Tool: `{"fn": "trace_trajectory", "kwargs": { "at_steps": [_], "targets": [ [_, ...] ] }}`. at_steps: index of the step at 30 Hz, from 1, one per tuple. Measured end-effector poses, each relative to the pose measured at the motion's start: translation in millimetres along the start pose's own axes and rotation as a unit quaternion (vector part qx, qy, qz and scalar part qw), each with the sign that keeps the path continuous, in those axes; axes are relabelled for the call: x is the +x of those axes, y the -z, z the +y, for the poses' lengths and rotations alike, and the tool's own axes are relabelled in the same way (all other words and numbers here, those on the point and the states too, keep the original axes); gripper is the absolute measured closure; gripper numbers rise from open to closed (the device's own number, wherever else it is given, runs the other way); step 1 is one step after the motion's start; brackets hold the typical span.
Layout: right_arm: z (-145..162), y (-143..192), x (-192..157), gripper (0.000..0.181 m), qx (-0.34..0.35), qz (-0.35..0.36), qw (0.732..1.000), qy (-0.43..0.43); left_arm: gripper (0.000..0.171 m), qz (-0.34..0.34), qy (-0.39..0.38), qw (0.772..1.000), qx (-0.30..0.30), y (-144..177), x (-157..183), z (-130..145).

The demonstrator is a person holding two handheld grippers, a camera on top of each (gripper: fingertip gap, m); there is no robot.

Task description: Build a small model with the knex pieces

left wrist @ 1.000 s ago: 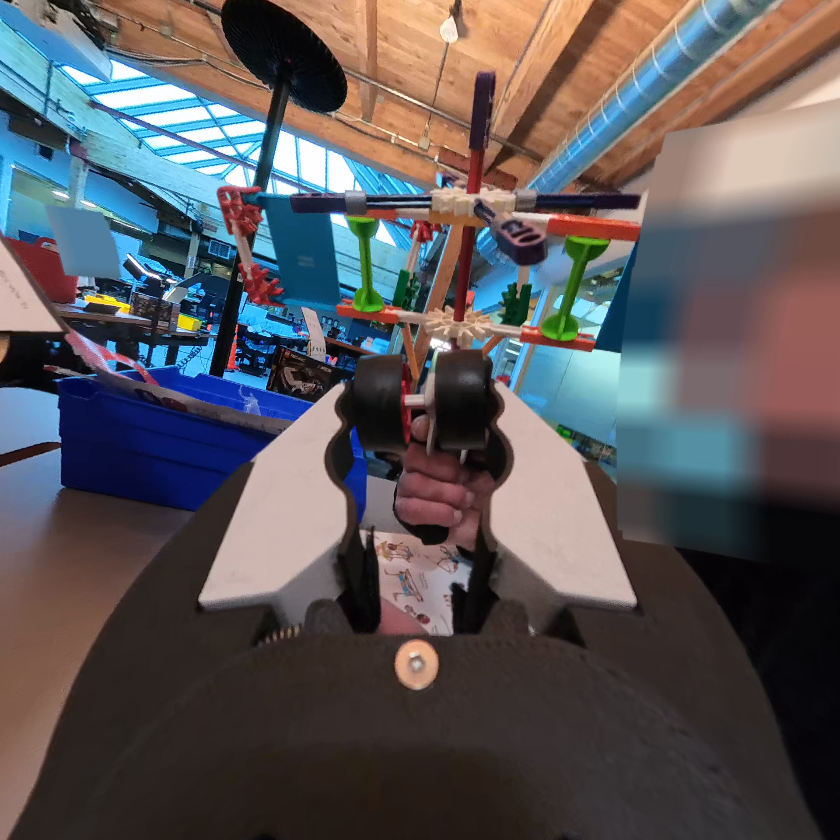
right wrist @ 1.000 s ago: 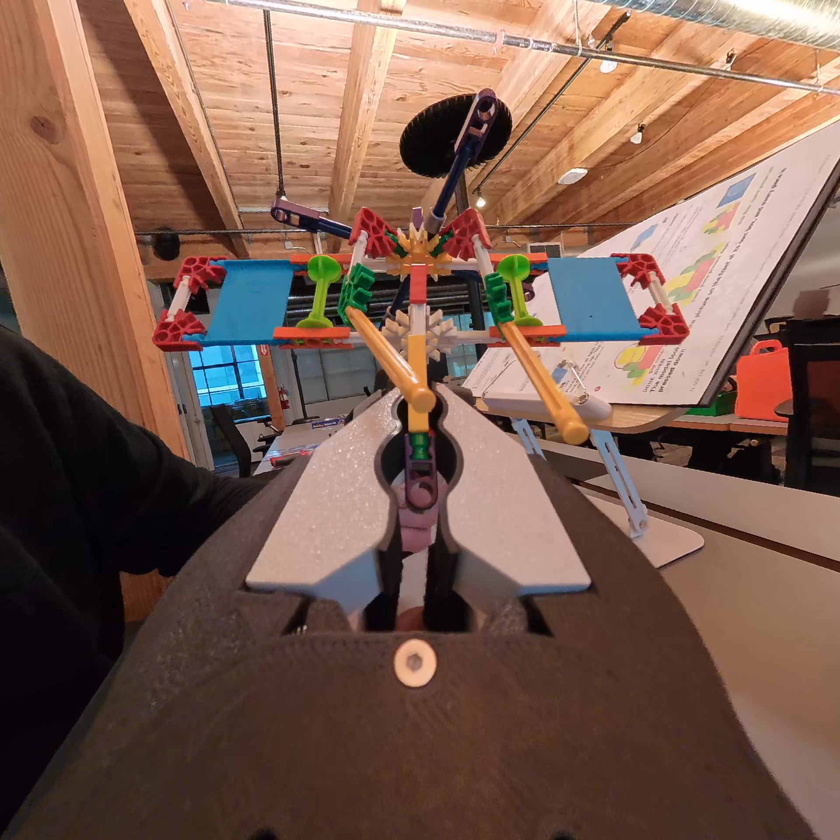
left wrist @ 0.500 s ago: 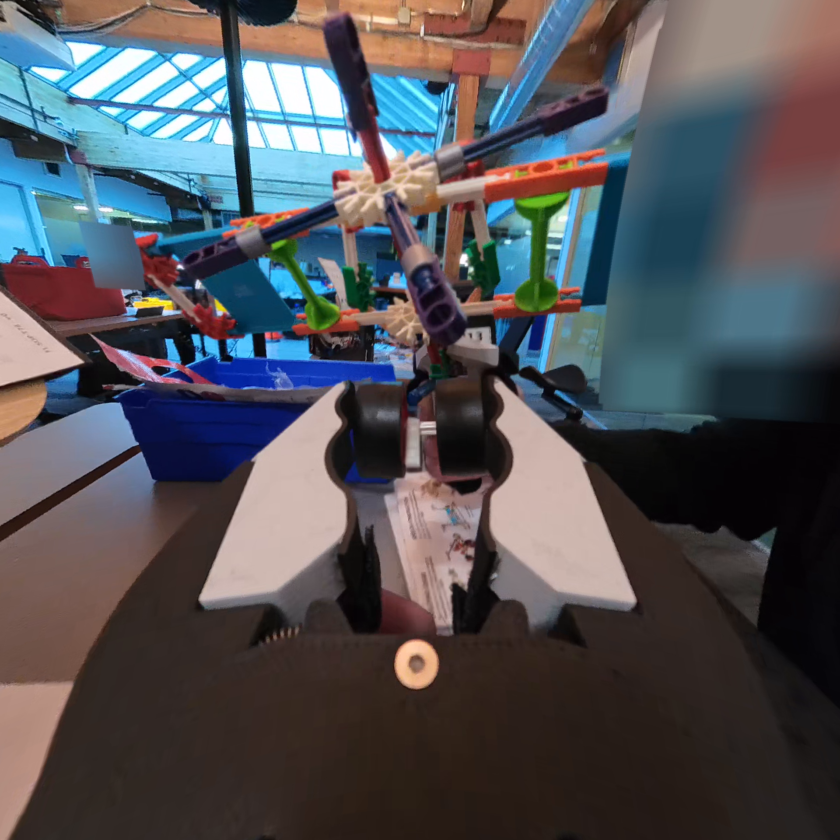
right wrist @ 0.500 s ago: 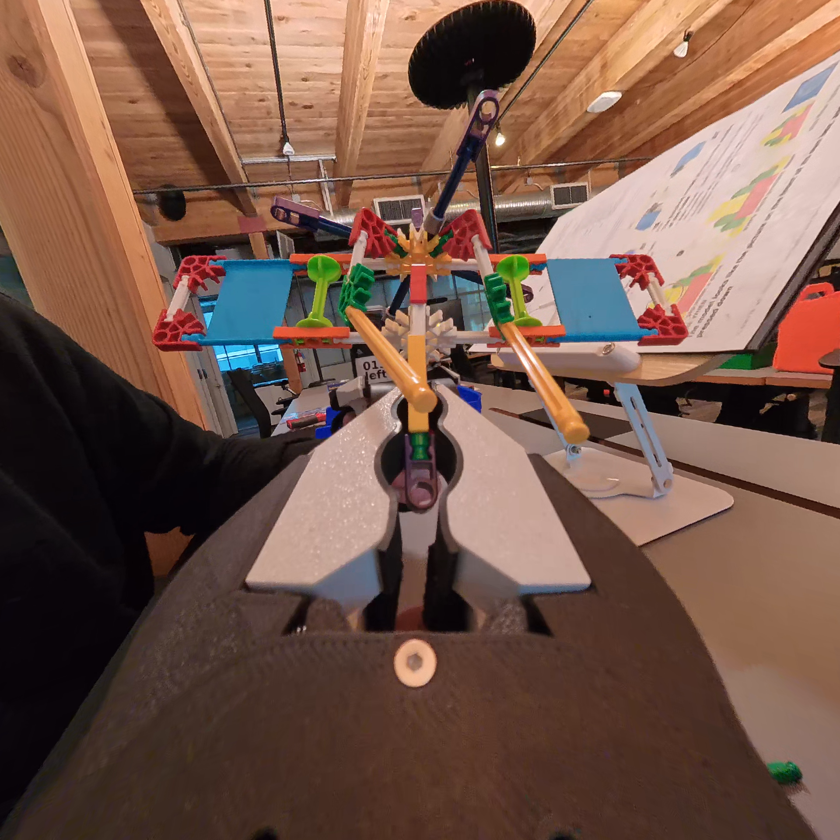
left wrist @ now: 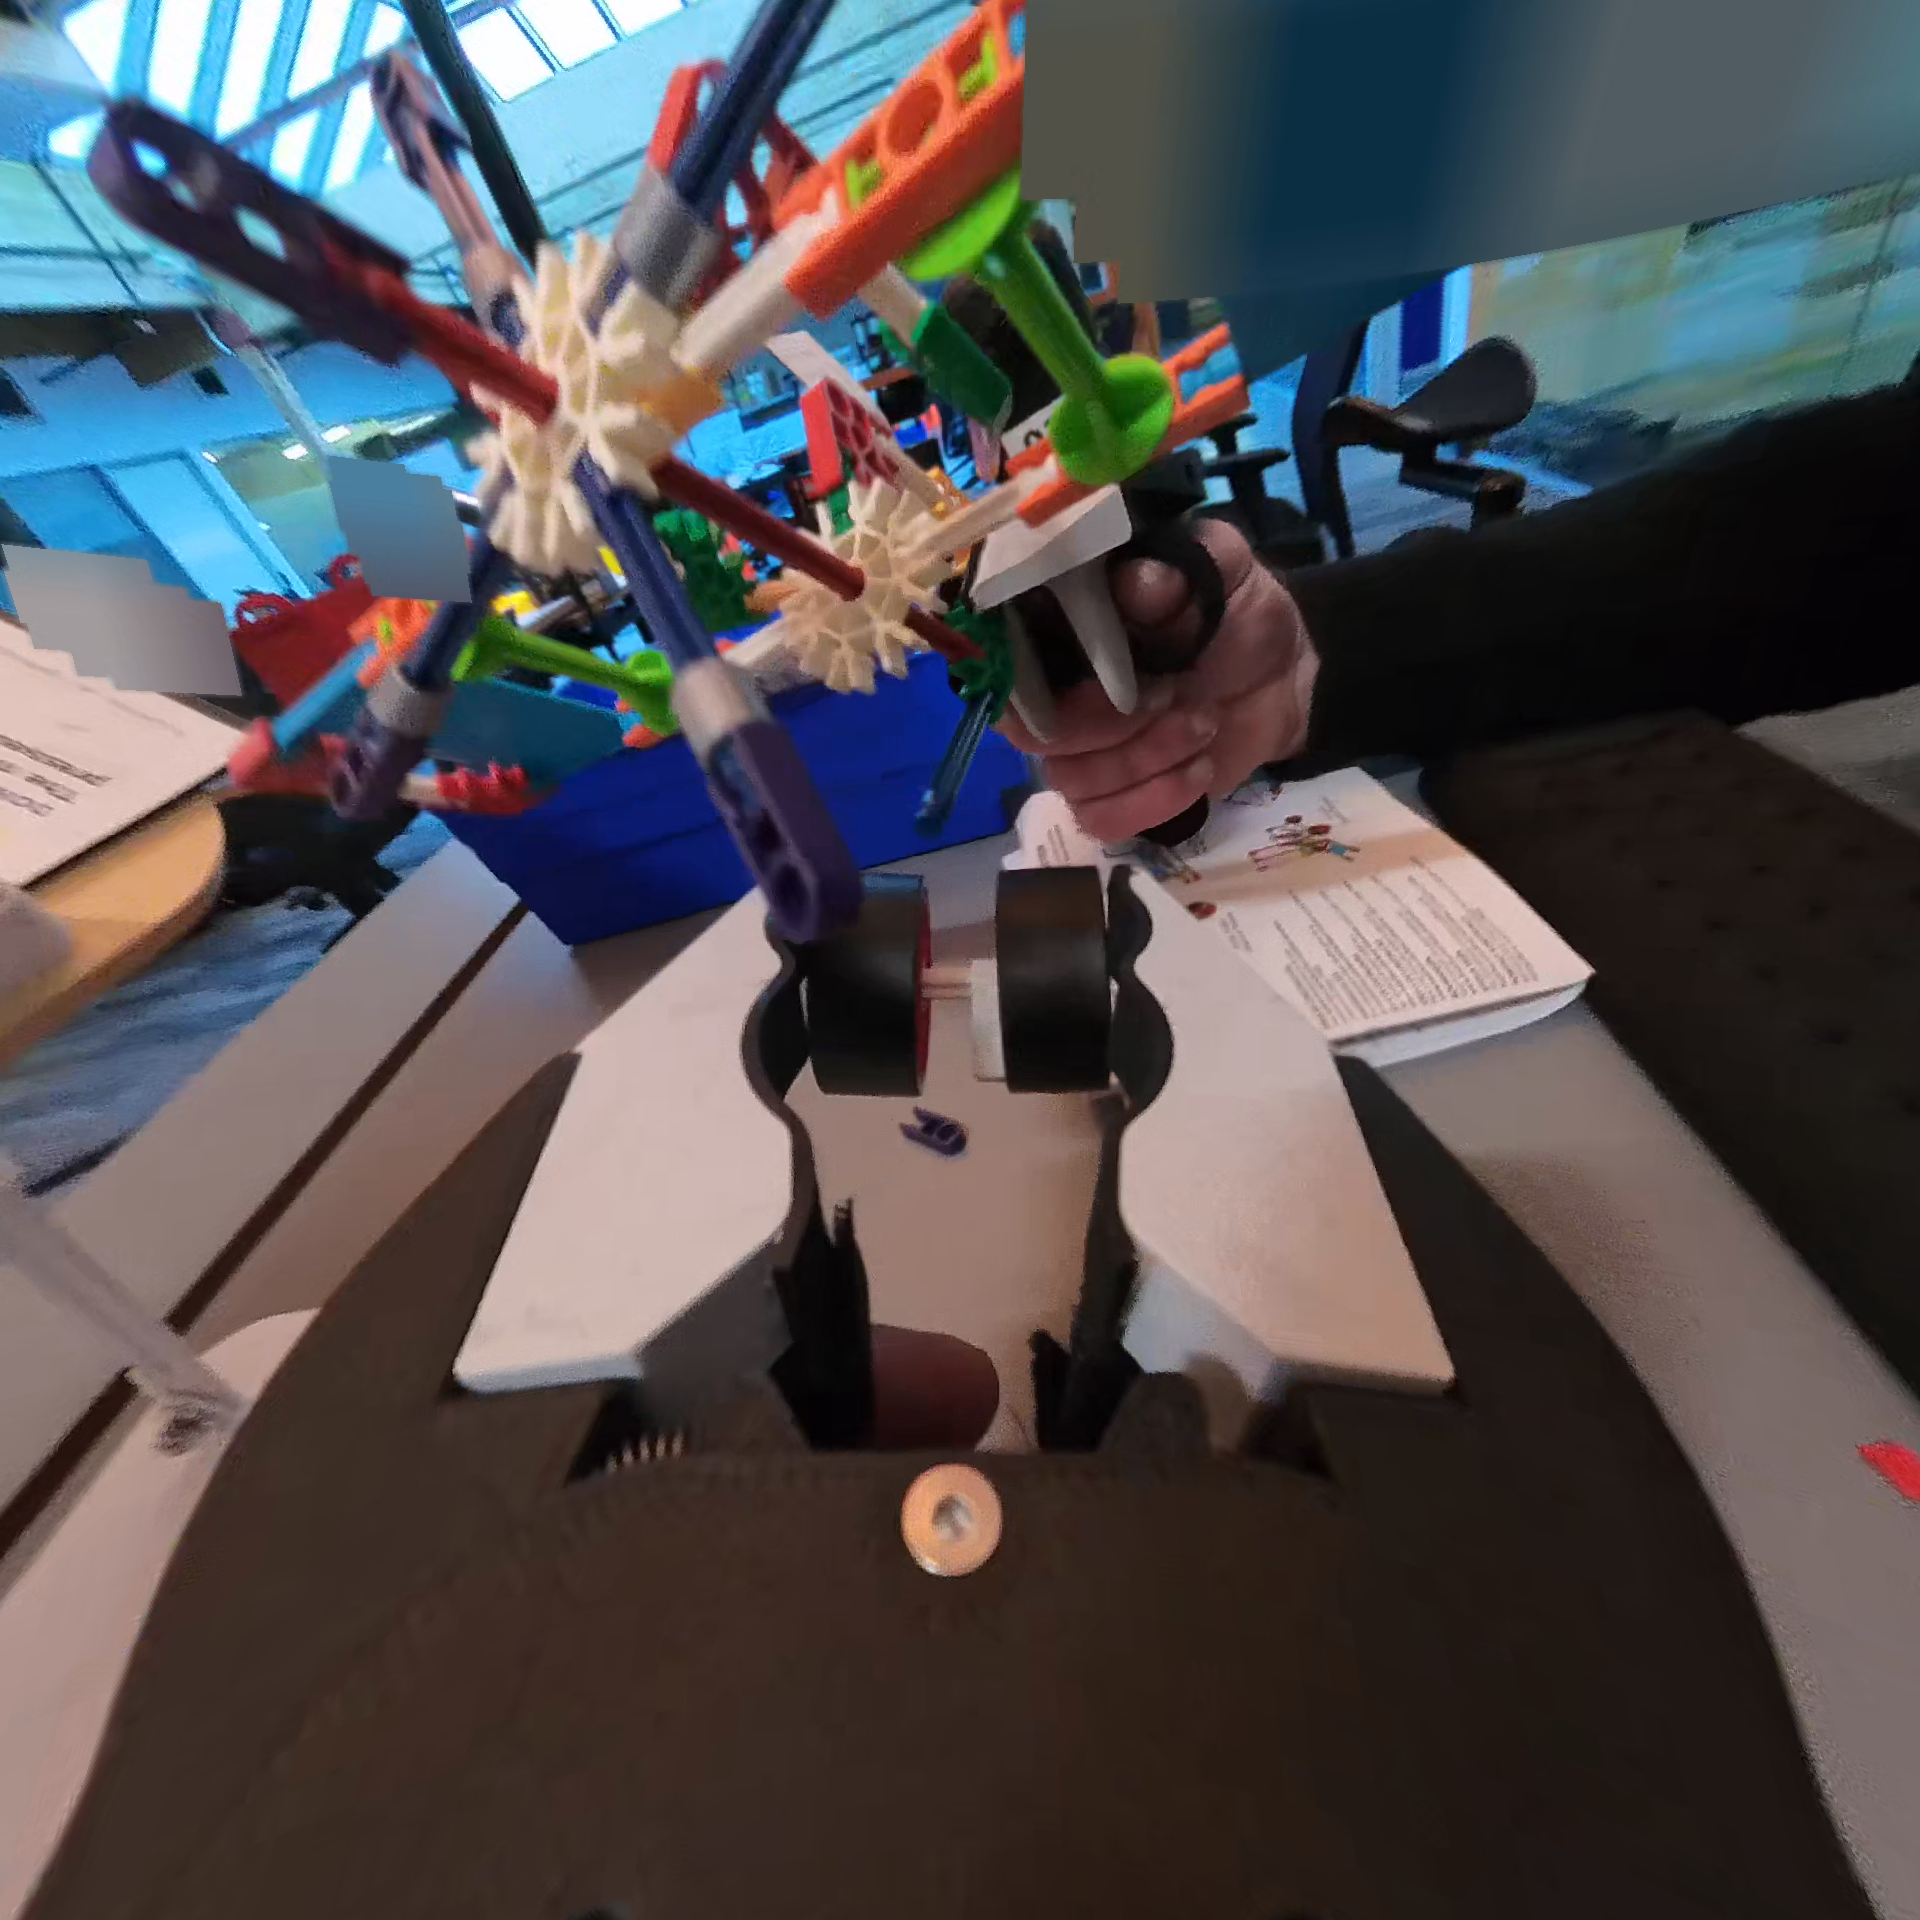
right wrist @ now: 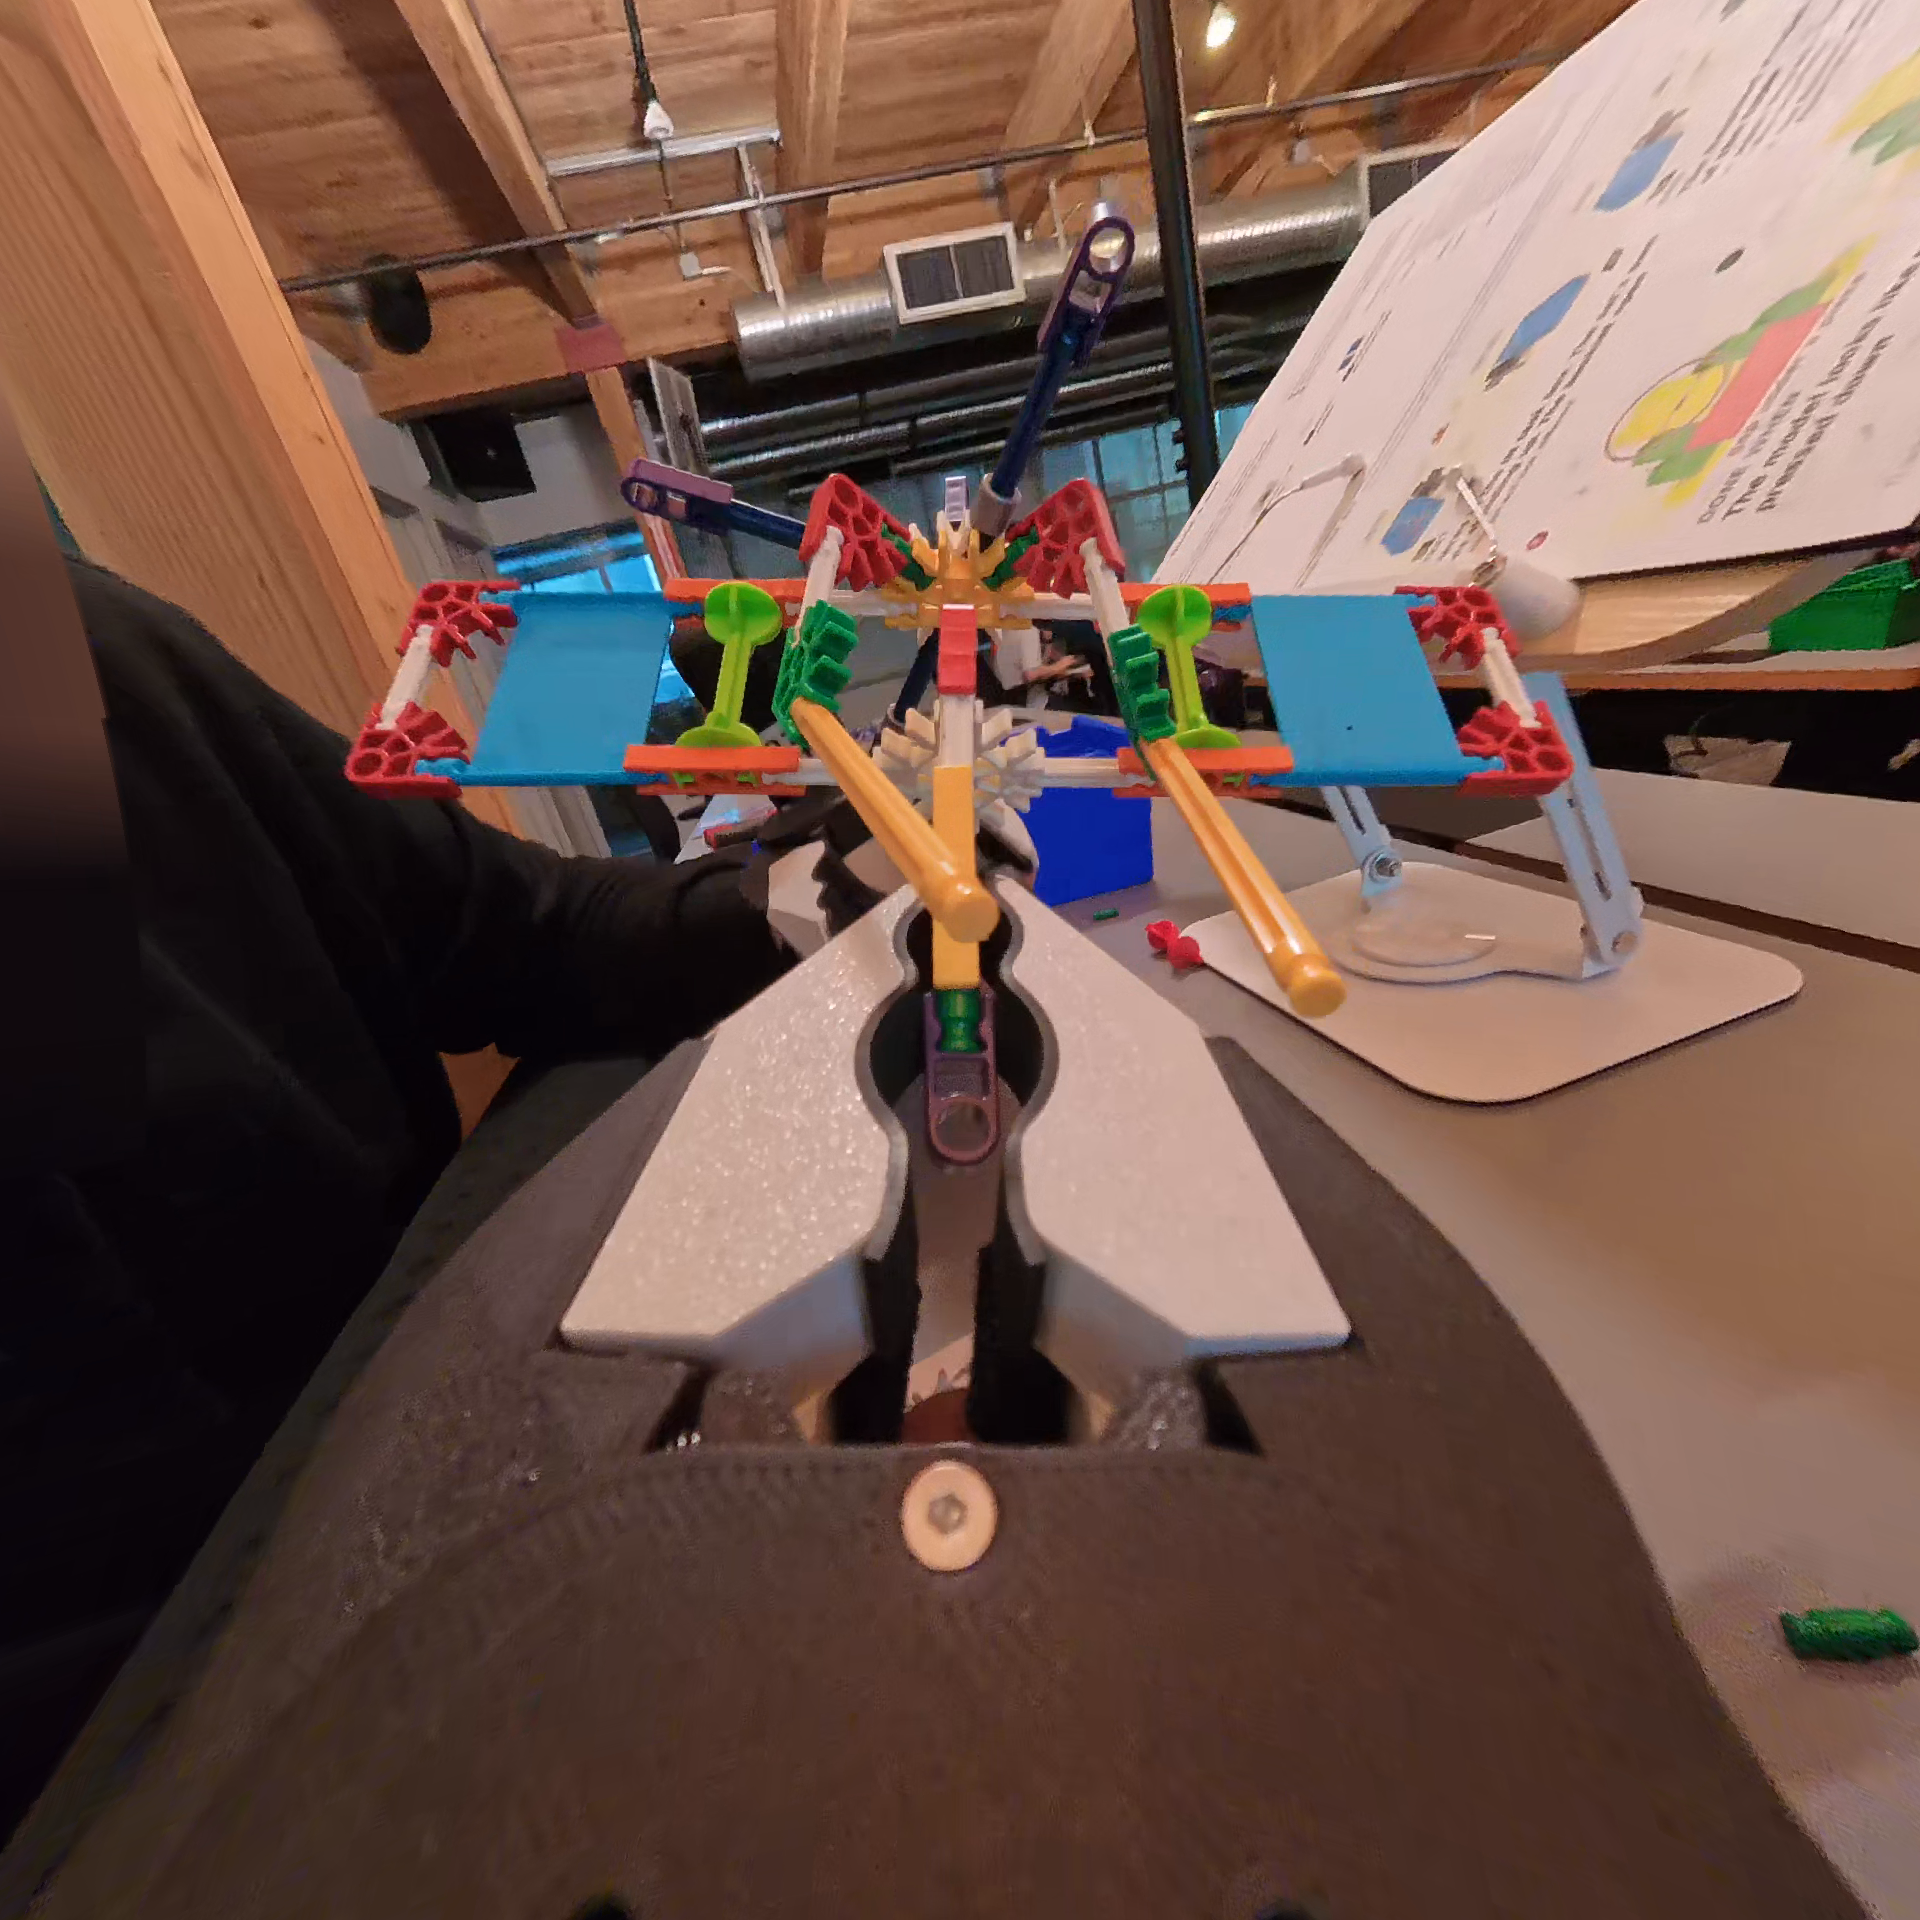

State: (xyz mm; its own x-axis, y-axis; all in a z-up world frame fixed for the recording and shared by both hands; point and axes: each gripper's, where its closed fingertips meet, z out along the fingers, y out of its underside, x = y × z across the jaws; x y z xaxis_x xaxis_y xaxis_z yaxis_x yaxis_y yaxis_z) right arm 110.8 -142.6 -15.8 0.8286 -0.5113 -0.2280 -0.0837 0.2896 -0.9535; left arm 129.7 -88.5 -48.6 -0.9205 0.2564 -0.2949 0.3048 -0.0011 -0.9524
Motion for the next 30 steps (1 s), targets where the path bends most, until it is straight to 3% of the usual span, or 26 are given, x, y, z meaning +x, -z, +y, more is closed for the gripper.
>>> {"fn": "trace_trajectory", "kwargs": {
  "at_steps": [7,13,21,30],
  "targets": [
    [25,-13,-5,0.178,-0.044,-0.032,0.998,-0.017,0.117,-0.037,-0.137,0.989,-0.033,12,9,7],
    [24,-13,-11,0.178,-0.036,-0.052,0.998,-0.025,0.117,-0.052,-0.262,0.962,-0.051,15,19,3],
    [25,-14,-12,0.178,-0.036,-0.051,0.998,-0.021,0.117,-0.058,-0.267,0.961,-0.048,17,20,5],
    [24,-12,-7,0.178,-0.037,-0.039,0.998,-0.019,0.115,0.013,-0.23,0.961,-0.152,21,24,69]
  ]
}}
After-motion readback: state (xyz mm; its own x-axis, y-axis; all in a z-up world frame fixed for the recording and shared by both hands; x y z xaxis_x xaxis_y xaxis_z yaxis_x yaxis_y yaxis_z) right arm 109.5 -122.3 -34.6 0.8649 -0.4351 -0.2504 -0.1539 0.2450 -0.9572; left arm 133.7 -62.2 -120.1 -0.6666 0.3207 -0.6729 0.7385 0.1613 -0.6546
